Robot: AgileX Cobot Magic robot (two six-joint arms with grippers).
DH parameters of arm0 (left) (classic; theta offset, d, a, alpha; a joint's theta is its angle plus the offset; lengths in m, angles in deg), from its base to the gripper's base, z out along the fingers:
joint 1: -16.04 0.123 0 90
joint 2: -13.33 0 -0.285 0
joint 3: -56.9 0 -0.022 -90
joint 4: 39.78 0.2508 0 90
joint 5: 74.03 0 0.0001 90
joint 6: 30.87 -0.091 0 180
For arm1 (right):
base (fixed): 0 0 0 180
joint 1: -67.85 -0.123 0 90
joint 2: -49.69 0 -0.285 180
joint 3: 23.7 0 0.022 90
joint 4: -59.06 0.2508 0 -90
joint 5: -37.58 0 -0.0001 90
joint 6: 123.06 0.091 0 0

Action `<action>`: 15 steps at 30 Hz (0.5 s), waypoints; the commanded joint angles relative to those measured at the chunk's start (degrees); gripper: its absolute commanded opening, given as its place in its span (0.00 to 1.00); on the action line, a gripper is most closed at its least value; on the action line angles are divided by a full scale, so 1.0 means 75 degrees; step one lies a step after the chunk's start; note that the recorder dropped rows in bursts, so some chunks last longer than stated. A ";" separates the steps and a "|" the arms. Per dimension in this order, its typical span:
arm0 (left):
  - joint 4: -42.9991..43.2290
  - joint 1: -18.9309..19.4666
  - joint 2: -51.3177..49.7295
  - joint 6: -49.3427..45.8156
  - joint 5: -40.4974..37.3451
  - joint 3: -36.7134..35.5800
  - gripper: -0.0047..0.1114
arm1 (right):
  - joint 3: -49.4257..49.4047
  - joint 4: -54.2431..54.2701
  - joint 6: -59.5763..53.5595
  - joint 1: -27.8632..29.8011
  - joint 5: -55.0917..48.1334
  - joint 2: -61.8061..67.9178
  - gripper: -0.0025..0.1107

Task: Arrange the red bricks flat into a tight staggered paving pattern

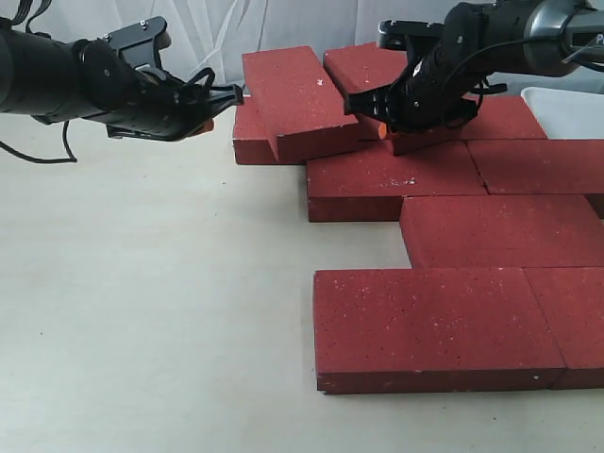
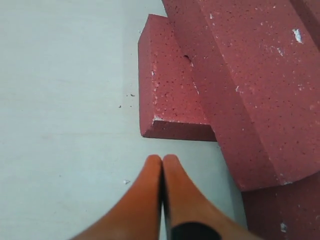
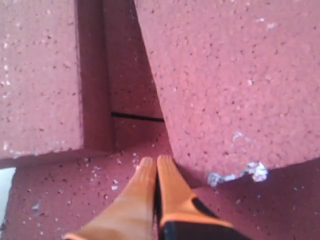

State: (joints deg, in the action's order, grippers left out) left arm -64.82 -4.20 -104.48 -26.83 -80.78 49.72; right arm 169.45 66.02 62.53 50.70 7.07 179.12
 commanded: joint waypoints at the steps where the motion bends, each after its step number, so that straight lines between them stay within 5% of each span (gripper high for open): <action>1: -0.0425 0.0014 -0.0066 0.0037 0.0353 0.0033 0.04 | 0.0051 0.0239 0.0086 0.0046 0.0777 -0.0025 0.01; 15: -0.1078 0.0014 -0.1389 0.0037 -0.0479 0.1686 0.04 | 0.0051 0.0270 0.0068 -0.0076 0.1929 0.0206 0.01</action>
State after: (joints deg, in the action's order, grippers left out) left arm -72.36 -4.20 -113.17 -26.72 -82.30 60.20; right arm 169.56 68.16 62.94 50.00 21.15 179.50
